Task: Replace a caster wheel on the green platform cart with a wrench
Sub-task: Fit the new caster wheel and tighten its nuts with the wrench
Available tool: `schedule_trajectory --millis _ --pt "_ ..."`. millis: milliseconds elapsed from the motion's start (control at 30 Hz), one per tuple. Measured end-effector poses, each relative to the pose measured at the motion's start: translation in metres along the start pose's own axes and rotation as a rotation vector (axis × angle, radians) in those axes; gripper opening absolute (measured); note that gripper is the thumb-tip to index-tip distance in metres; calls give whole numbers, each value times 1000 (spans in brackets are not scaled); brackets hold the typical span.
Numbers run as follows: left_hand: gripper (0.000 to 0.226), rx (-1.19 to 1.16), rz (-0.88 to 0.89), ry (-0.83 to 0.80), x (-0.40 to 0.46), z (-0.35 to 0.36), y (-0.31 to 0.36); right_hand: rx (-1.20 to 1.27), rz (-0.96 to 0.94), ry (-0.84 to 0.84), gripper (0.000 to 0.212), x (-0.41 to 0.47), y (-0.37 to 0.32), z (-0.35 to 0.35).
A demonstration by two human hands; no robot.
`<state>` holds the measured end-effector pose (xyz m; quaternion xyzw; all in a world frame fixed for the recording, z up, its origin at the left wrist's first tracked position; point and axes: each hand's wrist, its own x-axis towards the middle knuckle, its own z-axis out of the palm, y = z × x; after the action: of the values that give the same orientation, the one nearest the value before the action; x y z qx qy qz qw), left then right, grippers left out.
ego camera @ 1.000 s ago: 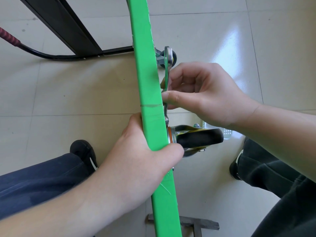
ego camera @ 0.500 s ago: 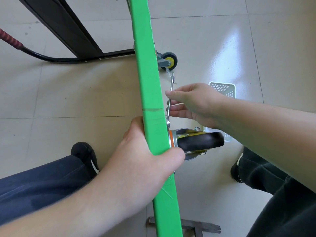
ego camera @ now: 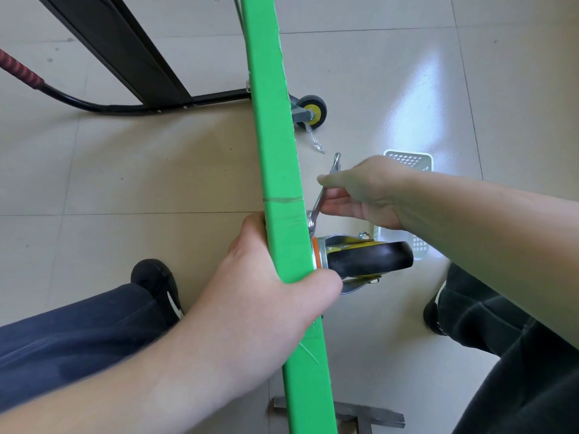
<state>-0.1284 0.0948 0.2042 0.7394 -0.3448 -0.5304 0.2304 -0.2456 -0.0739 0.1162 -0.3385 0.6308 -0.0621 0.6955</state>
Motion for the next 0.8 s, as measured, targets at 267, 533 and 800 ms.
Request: schedule_trajectory --millis 267,533,800 --pt "39 2 -17 -15 -1 -1 3 -179 -483 15 20 -10 -15 -4" --pt "36 22 -21 -12 -2 -2 4 -286 -778 -69 17 -35 -16 -4" --pt "38 14 -21 -7 -3 -1 6 -281 -816 -91 12 -42 -8 -4"
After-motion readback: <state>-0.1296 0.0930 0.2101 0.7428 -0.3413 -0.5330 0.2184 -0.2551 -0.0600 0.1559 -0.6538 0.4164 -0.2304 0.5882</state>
